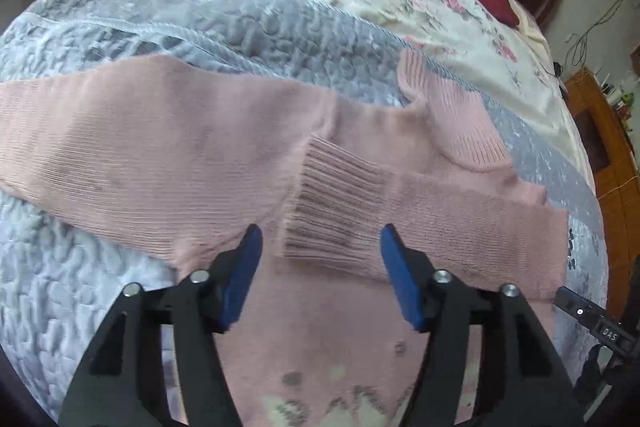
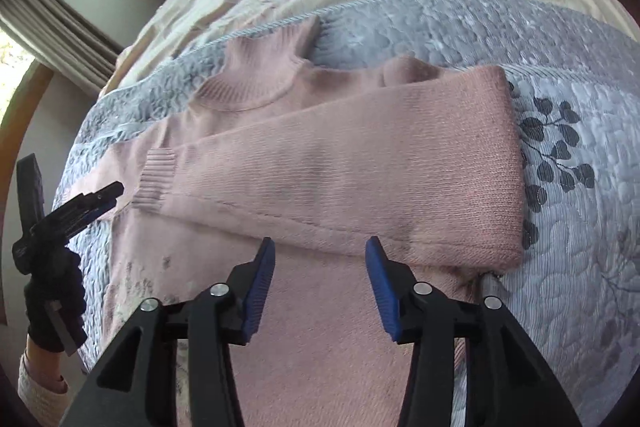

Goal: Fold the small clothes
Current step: 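Grasp the cuff of the other sleeve with the left tool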

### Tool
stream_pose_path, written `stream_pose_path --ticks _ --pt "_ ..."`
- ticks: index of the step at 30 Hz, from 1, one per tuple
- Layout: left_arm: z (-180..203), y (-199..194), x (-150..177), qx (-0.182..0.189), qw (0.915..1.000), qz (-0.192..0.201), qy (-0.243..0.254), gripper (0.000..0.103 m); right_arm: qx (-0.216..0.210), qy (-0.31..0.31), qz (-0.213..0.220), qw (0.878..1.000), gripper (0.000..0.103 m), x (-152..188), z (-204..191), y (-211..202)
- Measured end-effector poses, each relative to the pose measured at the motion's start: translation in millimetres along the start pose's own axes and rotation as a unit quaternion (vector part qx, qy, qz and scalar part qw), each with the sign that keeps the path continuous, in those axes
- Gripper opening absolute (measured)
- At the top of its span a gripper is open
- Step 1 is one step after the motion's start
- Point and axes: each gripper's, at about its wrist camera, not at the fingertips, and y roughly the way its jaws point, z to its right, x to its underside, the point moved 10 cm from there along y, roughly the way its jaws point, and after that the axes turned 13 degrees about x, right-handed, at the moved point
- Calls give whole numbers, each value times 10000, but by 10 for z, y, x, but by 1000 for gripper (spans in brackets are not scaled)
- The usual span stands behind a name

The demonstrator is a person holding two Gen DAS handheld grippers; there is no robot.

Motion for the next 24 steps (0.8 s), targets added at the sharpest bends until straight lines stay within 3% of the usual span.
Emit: stream_pose_path --ticks 5,10,13,17,24 --pt "-1022 -692 5 -395 9971 263 -594 65 -297 -618 -100 9976 51 296 -529 -68" --pt "-2271 -1324 6 -791 9794 731 -1706 63 -354 -1034 -246 9937 51 607 -980 108" --pt "-2815 -1517 -30 -615 9633 1040 -2396 61 -387 -1105 -372 9924 51 758 -1123 222" --pt "-3245 -1635 -206 -194 9435 1511 -2943 58 -250 -1154 -477 9919 51 841 -1163 355" --pt "-3617 -1623 -496 168 9247 2000 -3235 53 -254 -978 -524 9935 51 855 -1117 452"
